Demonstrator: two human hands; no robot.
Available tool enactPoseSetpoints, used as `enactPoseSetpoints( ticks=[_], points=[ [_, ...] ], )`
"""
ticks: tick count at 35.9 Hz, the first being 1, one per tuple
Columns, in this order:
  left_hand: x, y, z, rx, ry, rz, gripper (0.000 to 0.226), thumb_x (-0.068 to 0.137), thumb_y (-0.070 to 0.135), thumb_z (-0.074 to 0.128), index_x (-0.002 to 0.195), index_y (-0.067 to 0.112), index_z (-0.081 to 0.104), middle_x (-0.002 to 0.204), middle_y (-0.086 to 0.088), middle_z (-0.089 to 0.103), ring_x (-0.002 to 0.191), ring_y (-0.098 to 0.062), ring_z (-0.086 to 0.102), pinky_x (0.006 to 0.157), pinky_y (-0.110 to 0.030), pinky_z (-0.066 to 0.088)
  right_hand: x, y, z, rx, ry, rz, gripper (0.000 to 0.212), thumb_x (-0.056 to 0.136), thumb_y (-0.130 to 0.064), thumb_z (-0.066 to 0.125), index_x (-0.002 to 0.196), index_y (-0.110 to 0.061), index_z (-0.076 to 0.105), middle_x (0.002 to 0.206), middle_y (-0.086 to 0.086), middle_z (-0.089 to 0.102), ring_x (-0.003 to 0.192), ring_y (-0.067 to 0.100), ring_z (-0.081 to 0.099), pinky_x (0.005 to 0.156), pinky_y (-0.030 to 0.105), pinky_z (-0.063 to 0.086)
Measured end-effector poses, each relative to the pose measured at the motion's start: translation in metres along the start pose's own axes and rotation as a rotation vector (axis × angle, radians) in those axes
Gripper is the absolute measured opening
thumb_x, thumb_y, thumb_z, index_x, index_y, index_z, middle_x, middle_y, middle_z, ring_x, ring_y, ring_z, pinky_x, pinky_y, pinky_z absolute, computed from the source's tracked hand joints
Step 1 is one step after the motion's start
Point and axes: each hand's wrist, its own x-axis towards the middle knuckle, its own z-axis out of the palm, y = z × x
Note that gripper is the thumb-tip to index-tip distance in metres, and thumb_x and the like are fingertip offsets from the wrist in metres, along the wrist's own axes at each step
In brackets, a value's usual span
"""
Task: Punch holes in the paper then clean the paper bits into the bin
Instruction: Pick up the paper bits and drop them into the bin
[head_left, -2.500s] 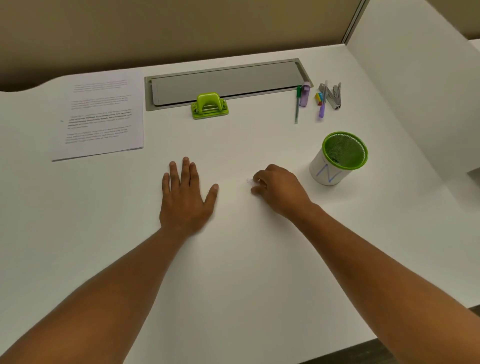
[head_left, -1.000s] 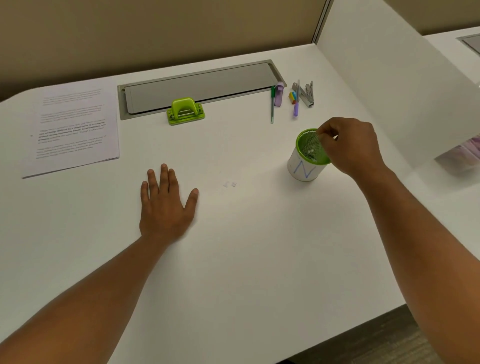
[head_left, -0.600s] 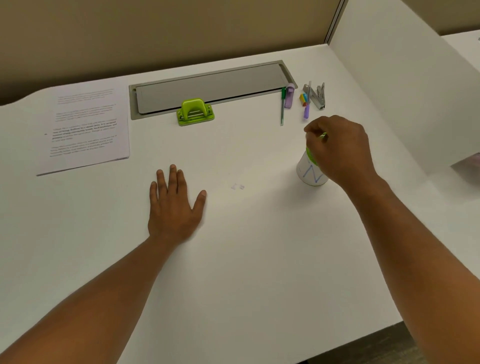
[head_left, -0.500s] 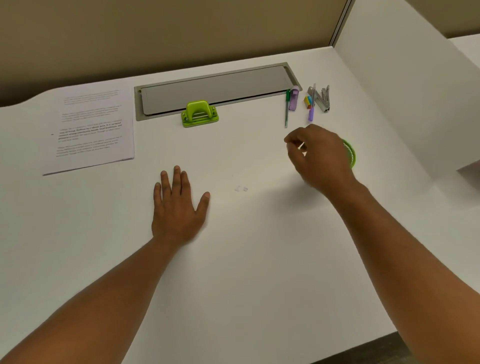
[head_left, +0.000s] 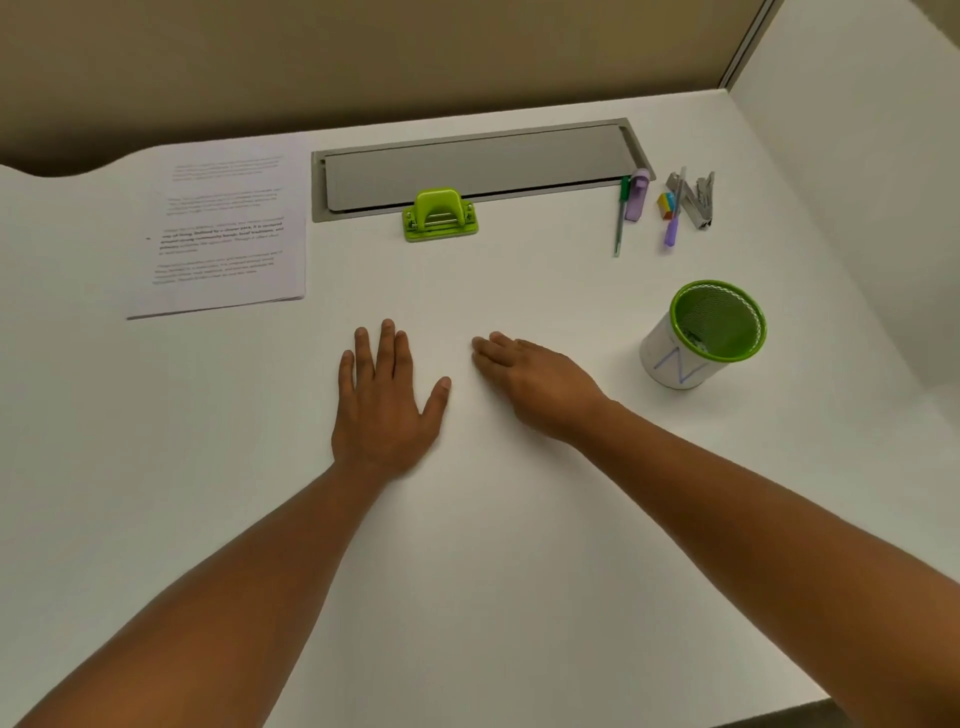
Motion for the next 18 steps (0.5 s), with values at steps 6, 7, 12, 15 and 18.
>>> enactPoseSetpoints(
  ticks=[6, 7, 12, 15, 18],
  points=[
    [0.000, 0.001, 0.000, 0.006, 0.009, -0.003, 0.082, 0.096, 0.064, 0.015, 0.157, 0.010, 0.014, 0.167, -0.006, 0.003, 0.153, -0.030, -0.002, 0.124, -0.047, 0.006, -0.042, 0.016, 0.009, 0.096, -0.014, 0.068, 0.057, 0.096, 0.000, 0.039, 0.150, -0.015, 0.032, 0.159, -0.004, 0.025, 0.146, 0.016, 0.025, 0.114, 0.037, 0.034],
    [0.000, 0.001, 0.000, 0.008, 0.008, -0.002, 0.082, 0.096, 0.064, 0.015, 0.157, 0.010, 0.014, 0.167, -0.006, 0.003, 0.153, -0.030, -0.002, 0.124, -0.047, 0.006, -0.046, 0.017, 0.010, 0.122, -0.003, 0.081, 0.056, 0.095, 0.000, 0.041, 0.149, -0.016, 0.035, 0.158, -0.004, 0.028, 0.145, 0.015, 0.027, 0.113, 0.037, 0.036],
    [-0.001, 0.001, 0.000, 0.009, 0.011, -0.001, 0.082, 0.095, 0.065, 0.013, 0.157, 0.010, 0.014, 0.167, -0.006, 0.003, 0.153, -0.030, -0.003, 0.124, -0.047, 0.006, -0.027, 0.013, 0.001, 0.175, 0.104, 0.143, 0.051, 0.095, -0.003, 0.044, 0.145, -0.014, 0.043, 0.153, 0.001, 0.039, 0.141, 0.017, 0.036, 0.111, 0.034, 0.035],
    [0.000, 0.000, 0.000, 0.010, 0.005, 0.003, 0.082, 0.096, 0.065, 0.013, 0.157, 0.010, 0.012, 0.167, -0.006, 0.001, 0.153, -0.030, -0.004, 0.124, -0.047, 0.005, 0.002, 0.006, -0.004, 0.166, 0.116, 0.159, 0.051, 0.096, -0.003, 0.041, 0.145, -0.012, 0.042, 0.154, 0.003, 0.037, 0.143, 0.019, 0.033, 0.111, 0.036, 0.035],
    [0.000, 0.000, 0.000, 0.020, 0.008, 0.000, 0.082, 0.096, 0.065, 0.013, 0.157, 0.010, 0.013, 0.167, -0.007, 0.002, 0.153, -0.030, -0.003, 0.124, -0.048, 0.006, 0.030, 0.002, -0.007, 0.152, 0.105, 0.167, 0.053, 0.095, -0.002, 0.040, 0.147, -0.010, 0.038, 0.156, 0.004, 0.033, 0.145, 0.019, 0.028, 0.112, 0.037, 0.034]
  ],
)
